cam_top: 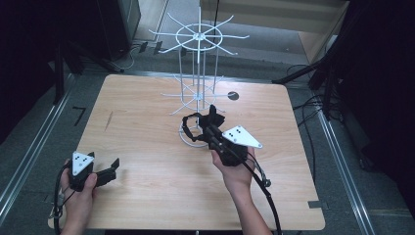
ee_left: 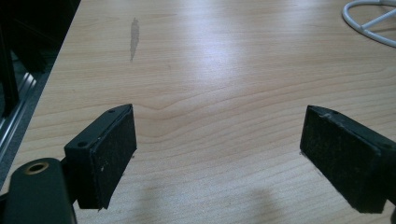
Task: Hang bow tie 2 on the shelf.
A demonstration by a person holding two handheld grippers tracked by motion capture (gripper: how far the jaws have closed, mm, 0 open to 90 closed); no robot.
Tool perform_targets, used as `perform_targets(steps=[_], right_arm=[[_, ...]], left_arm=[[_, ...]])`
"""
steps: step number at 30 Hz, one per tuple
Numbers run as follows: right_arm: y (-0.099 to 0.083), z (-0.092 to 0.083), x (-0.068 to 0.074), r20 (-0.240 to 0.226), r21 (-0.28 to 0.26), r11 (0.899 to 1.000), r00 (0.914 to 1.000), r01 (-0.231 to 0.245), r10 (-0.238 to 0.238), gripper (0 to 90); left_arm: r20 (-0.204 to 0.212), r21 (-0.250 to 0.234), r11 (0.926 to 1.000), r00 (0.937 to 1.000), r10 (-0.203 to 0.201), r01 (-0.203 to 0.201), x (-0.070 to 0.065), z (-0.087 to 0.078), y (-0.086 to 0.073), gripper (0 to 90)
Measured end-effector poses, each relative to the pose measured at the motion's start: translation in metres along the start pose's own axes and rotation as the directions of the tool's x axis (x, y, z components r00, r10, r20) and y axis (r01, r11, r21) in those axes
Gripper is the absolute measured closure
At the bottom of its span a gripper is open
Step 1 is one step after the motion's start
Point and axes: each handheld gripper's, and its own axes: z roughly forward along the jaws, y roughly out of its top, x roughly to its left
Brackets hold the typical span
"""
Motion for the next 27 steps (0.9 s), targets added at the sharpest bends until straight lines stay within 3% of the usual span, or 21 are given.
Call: perform_targets(steps=[8,13,19,27], right_arm=[[-0.003,0.006,-0.003,-0.013,0.012,1.0,0.9998,-0.011,0.011,75.7],[-0.005,0.002,-0.006,-0.042,-0.002,1.0,0.9989,-0.021,0.021,61.4],[-0.006,-0.004,-0.012,-0.065,-0.008,1.0,0.9975,-0.028,0.028,52.2],[-0.01,-0.014,-0.017,-0.062,-0.014,1.0,0.9979,-0.019,0.019,36.9]], left_arm=[[0.001,0.0,1.0,1.0,-0.001,0.001,0.0,0.0,0.0,11.2],[0.001,0.0,1.0,1.0,-0.001,0.001,0.0,0.0,0.0,11.3],[0.001,0.001,1.0,1.0,0.001,-0.001,0.0,0.0,0.0,11.3],[-0.002,0.003,1.0,1.0,0.005,-0.005,-0.001,0.0,0.0,11.3]])
